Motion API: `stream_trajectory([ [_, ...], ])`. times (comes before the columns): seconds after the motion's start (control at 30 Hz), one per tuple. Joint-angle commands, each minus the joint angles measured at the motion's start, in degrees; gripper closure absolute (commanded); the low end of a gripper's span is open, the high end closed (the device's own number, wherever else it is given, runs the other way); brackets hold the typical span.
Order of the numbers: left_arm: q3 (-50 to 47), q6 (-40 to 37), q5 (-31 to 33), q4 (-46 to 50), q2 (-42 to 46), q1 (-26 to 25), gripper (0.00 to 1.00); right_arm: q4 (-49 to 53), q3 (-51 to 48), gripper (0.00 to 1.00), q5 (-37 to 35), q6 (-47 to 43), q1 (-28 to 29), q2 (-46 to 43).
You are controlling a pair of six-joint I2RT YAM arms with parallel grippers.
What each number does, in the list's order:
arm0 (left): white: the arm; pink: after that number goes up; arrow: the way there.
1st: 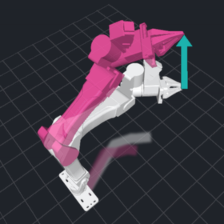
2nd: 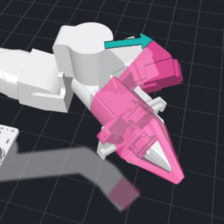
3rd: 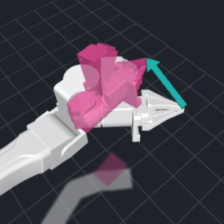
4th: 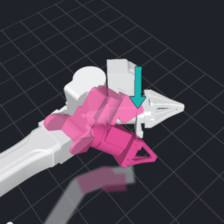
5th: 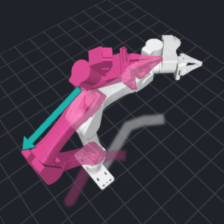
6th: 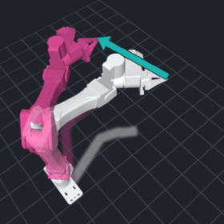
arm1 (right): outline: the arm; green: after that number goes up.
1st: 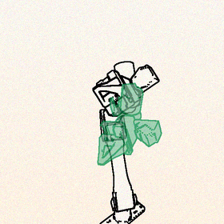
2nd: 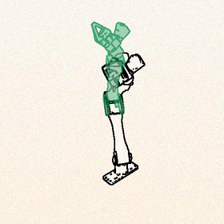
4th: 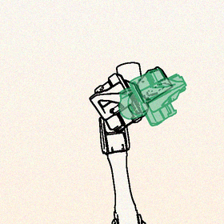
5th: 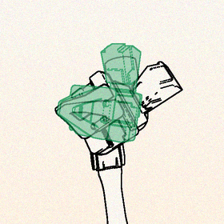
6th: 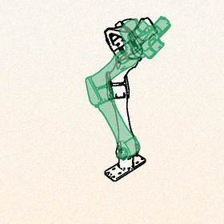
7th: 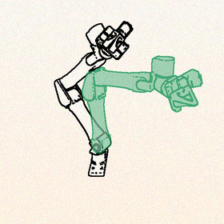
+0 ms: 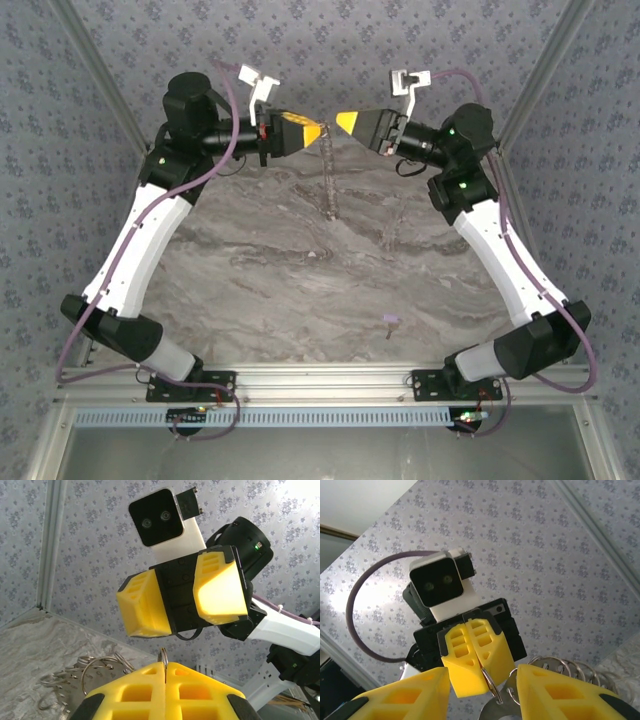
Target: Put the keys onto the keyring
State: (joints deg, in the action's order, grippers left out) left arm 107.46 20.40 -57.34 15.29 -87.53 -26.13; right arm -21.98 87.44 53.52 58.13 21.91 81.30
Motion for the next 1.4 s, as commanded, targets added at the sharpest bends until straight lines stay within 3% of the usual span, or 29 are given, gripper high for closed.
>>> stream_trajectory([
  [0.0, 2.91, 0.19, -3.61, -2.22, -0.02, 0.38, 1.00, 0.17, 2.21, 0.58, 2.63, -1.91, 0.81, 0.68],
  [0.47, 2.99, 1.92, -4.26, -2.98, -0.88, 0.45, 1.00, -2.13, 2.12, 0.63, 4.11, -0.48, 2.61, 2.19],
  [0.6, 3.28, 1.91, -4.17, -2.92, -1.23, 0.38, 1.00, -2.97, 1.72, 0.76, 4.66, 0.31, 2.83, 2.45],
  [0.73, 3.87, 1.92, -3.93, -2.55, -1.87, 0.43, 1.00, -3.07, 1.53, 1.00, 5.12, 0.32, 2.70, 2.44],
  [0.8, 3.97, 1.85, -3.44, -1.95, -2.20, 0.47, 1.00, -3.40, 1.13, 1.00, 4.77, 0.55, 2.12, 2.38],
  [0.87, 3.91, 1.95, -1.20, -0.89, -2.22, 0.75, 0.89, -4.96, 0.23, 1.00, 3.72, 1.25, 1.23, 2.03],
  [0.97, 3.43, 4.17, 4.79, -2.07, -1.03, 1.77, 0.63, -9.42, -0.93, 1.00, 1.50, 3.73, -0.65, 2.00],
  [1.07, -3.62, 10.80, 12.28, -10.80, 2.37, 3.29, 0.46, -14.72, -0.96, 1.00, -0.31, 6.78, -1.73, 2.69],
  [1.17, -9.77, 18.97, 16.40, -20.78, 4.61, 4.16, 0.42, -19.19, -0.65, 1.00, -2.43, 9.01, -2.02, 3.63],
  [1.37, -11.48, 28.02, 15.10, -29.06, 3.34, 3.34, 0.48, -25.88, -0.08, 1.00, -6.55, 12.00, -1.49, 5.37],
])
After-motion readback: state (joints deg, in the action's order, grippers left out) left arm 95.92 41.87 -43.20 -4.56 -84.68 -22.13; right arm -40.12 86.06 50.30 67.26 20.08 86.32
